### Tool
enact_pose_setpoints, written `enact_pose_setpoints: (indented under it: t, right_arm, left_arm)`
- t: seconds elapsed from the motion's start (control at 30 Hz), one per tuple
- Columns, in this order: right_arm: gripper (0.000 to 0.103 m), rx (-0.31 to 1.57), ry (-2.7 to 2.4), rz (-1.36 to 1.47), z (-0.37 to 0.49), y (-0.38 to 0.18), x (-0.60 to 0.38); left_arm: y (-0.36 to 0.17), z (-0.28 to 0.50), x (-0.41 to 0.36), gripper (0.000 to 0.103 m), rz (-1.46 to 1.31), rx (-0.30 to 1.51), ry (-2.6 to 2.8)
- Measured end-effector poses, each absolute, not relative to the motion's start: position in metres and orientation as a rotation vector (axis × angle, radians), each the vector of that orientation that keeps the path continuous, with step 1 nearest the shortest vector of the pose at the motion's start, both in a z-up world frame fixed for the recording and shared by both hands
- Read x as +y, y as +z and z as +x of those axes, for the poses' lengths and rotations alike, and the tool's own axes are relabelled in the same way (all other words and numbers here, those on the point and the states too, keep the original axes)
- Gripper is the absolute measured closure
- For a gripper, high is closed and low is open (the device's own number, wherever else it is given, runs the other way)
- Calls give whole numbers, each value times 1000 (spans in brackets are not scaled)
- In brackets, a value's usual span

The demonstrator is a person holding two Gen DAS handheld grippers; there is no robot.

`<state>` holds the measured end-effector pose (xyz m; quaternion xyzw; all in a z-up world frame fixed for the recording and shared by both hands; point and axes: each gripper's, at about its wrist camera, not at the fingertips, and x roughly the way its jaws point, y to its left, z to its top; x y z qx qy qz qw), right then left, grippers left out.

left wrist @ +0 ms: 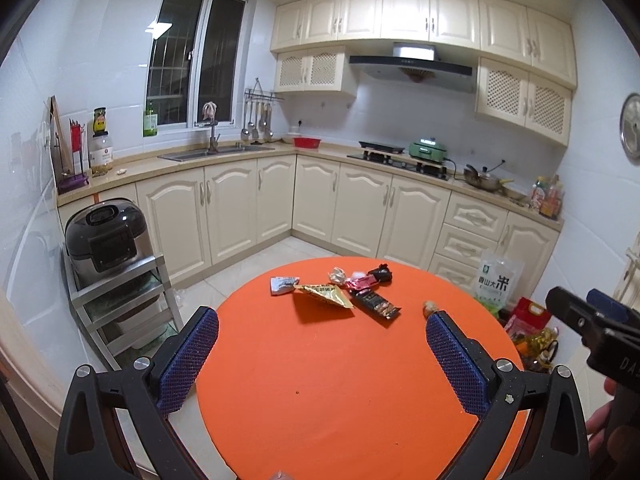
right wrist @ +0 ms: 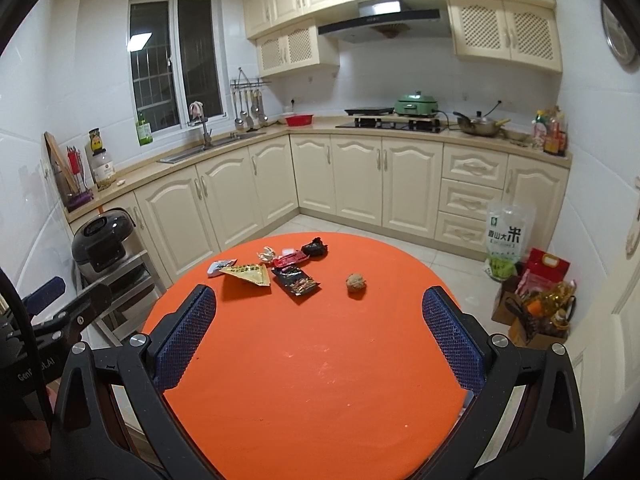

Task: Collect trash
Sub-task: 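Move both tools back over the orange table, then grasp the brown lump with the right gripper while the left grasps the yellow packet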

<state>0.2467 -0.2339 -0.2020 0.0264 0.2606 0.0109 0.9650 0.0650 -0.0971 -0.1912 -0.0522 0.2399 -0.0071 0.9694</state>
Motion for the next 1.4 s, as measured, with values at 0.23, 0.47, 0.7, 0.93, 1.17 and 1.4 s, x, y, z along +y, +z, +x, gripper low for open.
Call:
enact_pose_setpoints:
  t: [0.23, 0.47, 0.7, 0.93, 1.17, 1.4]
  right_arm:
    - [0, 567, 24, 57, 272, -214, -239]
    - [0, 664, 15, 60, 325, -252, -255]
    - [0, 799, -8, 83, 399, -309, -280]
    - [4, 886, -26, 111, 461, -352, -299]
    - [17, 942, -15, 105, 499, -382, -304]
    - [31, 967, -16, 99, 512, -397, -302]
  left_arm:
    - [-193, 124, -82, 1, -122, 546, -20]
    - [-203, 210, -85, 1, -135, 637, -19]
    - [-223, 311, -85, 1, -139, 732, -7]
    - [-239, 424, -81, 1, -152, 828, 25]
    - [-258, 526, -75, 2, -193, 908, 79]
    - [-282, 601, -74, 16, -228, 954, 103]
